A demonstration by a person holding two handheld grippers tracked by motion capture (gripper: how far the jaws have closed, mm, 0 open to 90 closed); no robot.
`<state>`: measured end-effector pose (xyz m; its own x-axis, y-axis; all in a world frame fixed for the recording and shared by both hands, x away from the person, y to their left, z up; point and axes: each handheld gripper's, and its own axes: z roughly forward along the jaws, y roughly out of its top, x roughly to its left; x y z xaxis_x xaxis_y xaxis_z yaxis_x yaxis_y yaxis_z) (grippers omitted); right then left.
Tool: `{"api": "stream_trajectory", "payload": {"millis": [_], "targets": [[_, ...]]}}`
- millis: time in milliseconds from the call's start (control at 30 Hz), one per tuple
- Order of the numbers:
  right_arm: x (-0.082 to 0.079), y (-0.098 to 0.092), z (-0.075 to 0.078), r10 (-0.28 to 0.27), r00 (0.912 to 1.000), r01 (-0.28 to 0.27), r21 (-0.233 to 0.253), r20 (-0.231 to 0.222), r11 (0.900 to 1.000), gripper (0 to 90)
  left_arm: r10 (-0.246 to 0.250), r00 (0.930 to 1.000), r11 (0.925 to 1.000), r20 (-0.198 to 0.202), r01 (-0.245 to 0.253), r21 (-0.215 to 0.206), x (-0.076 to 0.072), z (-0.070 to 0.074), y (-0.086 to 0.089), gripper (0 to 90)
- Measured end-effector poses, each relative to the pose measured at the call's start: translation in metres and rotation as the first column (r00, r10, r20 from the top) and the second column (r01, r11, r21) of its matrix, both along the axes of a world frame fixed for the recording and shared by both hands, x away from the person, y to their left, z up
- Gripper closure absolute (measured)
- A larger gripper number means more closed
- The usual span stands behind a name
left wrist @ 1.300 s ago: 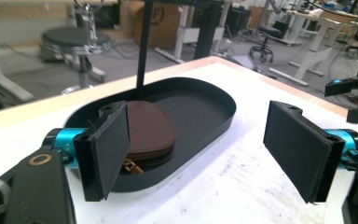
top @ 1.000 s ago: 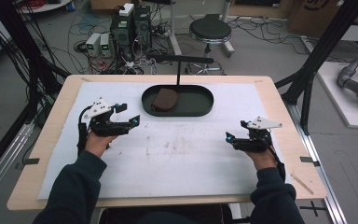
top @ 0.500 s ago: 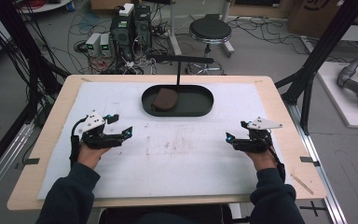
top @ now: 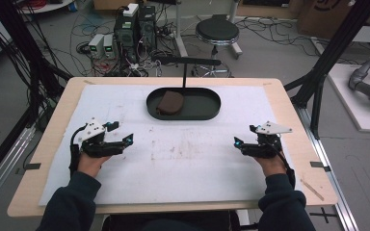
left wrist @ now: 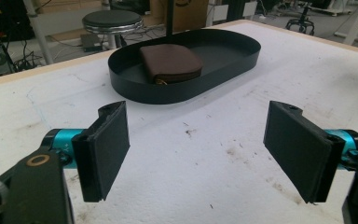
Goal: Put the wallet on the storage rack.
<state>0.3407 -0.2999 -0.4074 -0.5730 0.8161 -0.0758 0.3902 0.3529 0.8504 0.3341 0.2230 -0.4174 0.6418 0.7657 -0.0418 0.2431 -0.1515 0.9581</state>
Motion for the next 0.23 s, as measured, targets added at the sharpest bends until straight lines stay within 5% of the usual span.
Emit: {"api": "stream_trajectory", "payload": {"millis": [233], "targets": [[0.0012, -0.0014, -0.0006, 0.0, 1.0, 0.0, 0.001, -0.003, 1.0, 21.6, 0.012, 0.9999, 0.9999, -0.001, -0.012, -0.009, 0.0005, 0.0001, 0.0012, 21.0]]}}
